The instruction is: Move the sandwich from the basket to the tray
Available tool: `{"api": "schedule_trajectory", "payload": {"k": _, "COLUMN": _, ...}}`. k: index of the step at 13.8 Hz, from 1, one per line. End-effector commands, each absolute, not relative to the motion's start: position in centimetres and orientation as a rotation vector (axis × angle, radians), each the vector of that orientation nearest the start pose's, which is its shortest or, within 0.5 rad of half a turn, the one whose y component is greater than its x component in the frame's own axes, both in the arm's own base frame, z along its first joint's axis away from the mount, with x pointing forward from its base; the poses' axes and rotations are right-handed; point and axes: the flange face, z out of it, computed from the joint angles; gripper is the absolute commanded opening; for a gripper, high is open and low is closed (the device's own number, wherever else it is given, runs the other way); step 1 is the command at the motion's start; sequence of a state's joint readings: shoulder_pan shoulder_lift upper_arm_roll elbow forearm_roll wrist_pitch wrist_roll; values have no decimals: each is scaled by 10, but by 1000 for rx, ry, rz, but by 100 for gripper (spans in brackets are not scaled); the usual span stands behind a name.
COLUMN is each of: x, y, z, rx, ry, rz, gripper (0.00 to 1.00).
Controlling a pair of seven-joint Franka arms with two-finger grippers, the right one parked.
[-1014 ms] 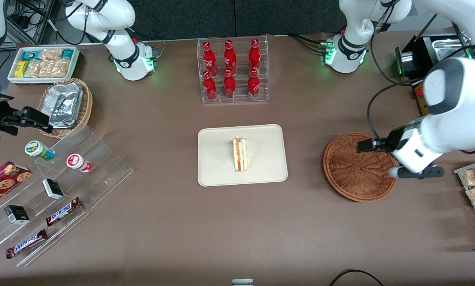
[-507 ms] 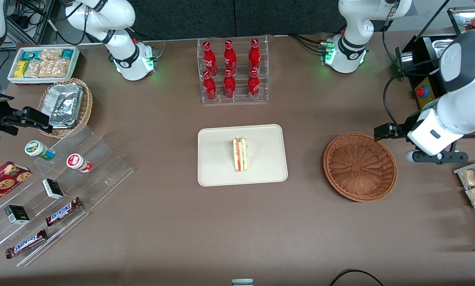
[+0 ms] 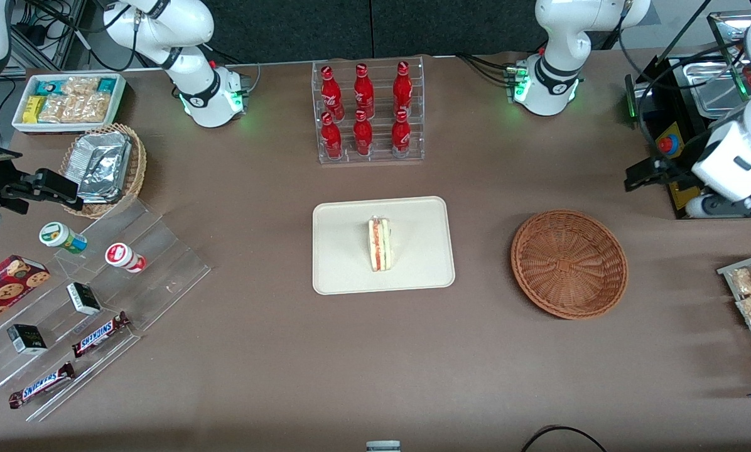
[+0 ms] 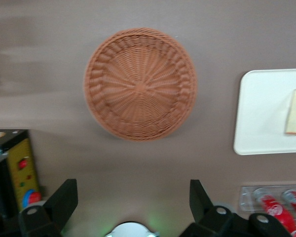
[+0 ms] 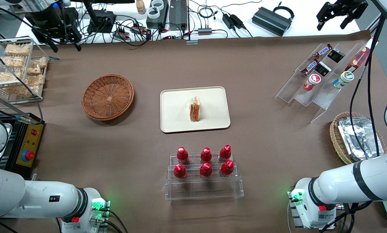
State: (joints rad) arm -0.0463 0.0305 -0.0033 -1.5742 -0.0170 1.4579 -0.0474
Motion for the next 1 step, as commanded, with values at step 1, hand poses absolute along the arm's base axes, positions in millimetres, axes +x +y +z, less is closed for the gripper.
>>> {"api": "schedule_trajectory", "payload": {"k": 1, "x": 535, "y": -27, "z": 603, "rx": -3111, "ry": 80, "rz": 243, "gripper": 100}}
